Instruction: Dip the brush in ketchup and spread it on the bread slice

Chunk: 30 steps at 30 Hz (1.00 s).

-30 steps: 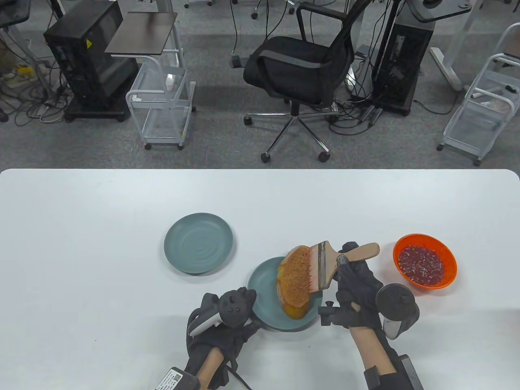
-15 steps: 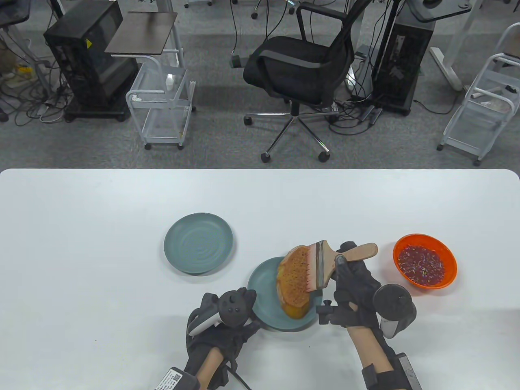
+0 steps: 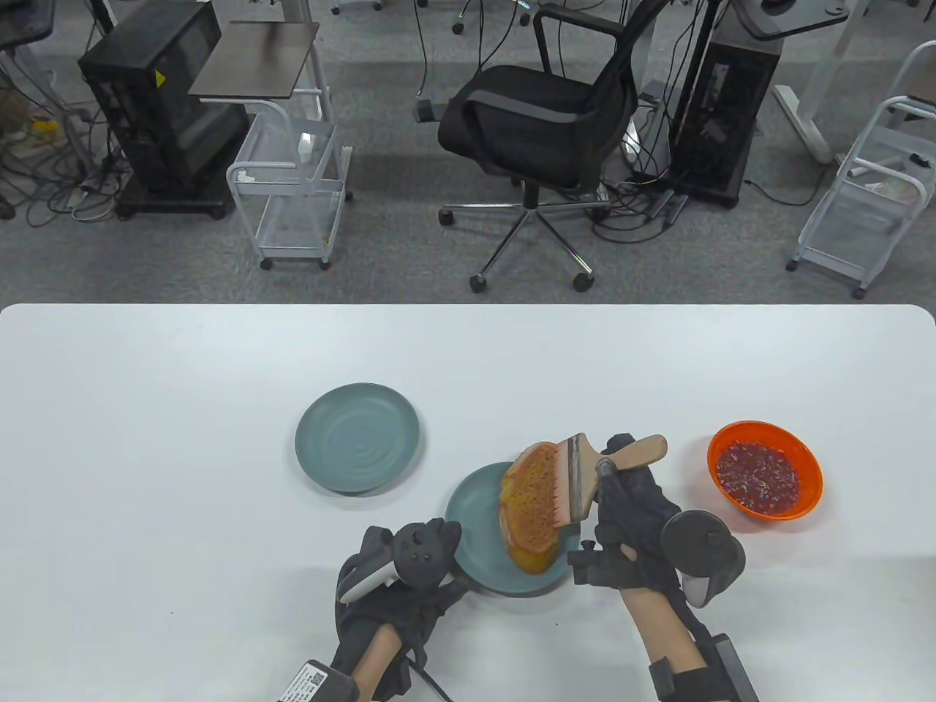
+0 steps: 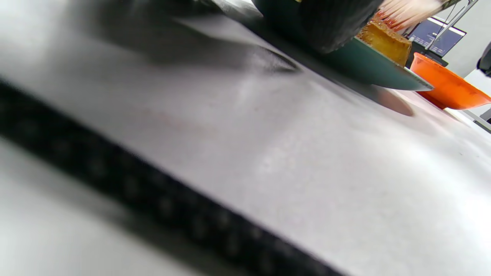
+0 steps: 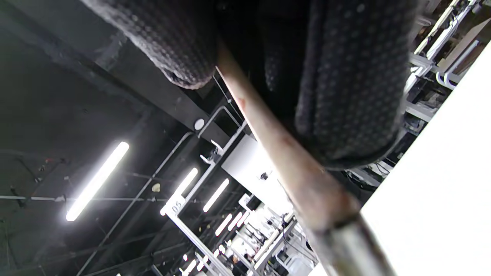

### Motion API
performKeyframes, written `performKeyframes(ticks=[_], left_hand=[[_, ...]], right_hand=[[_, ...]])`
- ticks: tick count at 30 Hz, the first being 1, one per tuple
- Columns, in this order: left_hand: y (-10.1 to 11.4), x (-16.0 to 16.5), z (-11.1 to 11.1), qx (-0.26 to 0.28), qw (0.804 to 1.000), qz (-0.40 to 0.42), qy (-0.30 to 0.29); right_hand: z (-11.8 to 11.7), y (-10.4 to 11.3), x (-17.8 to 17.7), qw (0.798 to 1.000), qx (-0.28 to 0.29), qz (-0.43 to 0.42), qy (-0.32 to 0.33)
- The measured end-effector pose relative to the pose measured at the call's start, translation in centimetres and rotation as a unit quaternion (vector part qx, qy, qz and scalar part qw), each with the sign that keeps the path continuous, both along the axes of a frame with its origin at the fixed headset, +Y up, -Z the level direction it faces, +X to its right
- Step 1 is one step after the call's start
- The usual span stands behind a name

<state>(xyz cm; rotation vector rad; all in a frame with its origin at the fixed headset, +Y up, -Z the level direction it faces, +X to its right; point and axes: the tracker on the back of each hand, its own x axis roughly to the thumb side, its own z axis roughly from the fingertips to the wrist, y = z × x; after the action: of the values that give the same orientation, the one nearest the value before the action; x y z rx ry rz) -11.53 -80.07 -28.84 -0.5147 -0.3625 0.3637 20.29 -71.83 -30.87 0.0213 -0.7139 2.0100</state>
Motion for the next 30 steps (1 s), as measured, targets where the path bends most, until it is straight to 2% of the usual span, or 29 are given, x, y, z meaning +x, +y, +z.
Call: performKeyframes(ticks=[3, 5, 6, 9, 13, 16, 18, 20, 21, 24, 30], left_hand=[[0.0, 0.0, 0.0, 0.001, 1.0, -0.001, -0.001], [0.0, 0.0, 0.0, 0.001, 1.0, 0.001, -0.002], [0.0, 0.0, 0.0, 0.0, 1.0, 0.002, -0.002], [0.0, -0.1, 0.0, -0.001, 1.0, 0.004, -0.003], [0.0, -0.2, -0.1, -0.009, 1.0, 0.008, -0.003], [0.0, -0.1, -0.1, -0.009, 1.0, 0.003, -0.003], [0.0, 0.0, -0.1, -0.011, 1.0, 0.001, -0.003], [0.0, 0.0, -0.1, -0.011, 1.0, 0.001, -0.004], [0.0, 0.0, -0.1, -0.011, 1.0, 0.001, -0.004], [0.0, 0.0, -0.1, -0.011, 1.0, 0.002, -0.004], [0.0, -0.1, -0.2, -0.017, 1.0, 0.001, -0.007]], right_hand=[[-0.1, -0.5, -1.4, 0.997, -0.027, -0.054, 0.044], [-0.4, -1.4, -3.0, 0.991, -0.083, -0.074, 0.077], [-0.3, -1.5, -3.3, 0.991, -0.089, -0.069, 0.07], [-0.4, -1.0, -2.9, 0.997, -0.059, 0.004, 0.047], [0.2, 0.6, -1.4, 0.996, 0.014, 0.091, 0.009], [0.4, 0.4, -1.6, 0.998, 0.014, 0.048, 0.036], [0.0, -0.5, -2.5, 0.996, -0.023, -0.03, 0.084], [-0.2, -1.0, -3.2, 0.992, -0.053, -0.055, 0.103], [-0.3, -1.0, -3.3, 0.992, -0.062, -0.027, 0.107], [-0.2, -0.1, -2.2, 0.994, -0.026, 0.071, 0.078], [-0.2, 0.8, 0.0, 0.999, 0.014, 0.039, 0.028]])
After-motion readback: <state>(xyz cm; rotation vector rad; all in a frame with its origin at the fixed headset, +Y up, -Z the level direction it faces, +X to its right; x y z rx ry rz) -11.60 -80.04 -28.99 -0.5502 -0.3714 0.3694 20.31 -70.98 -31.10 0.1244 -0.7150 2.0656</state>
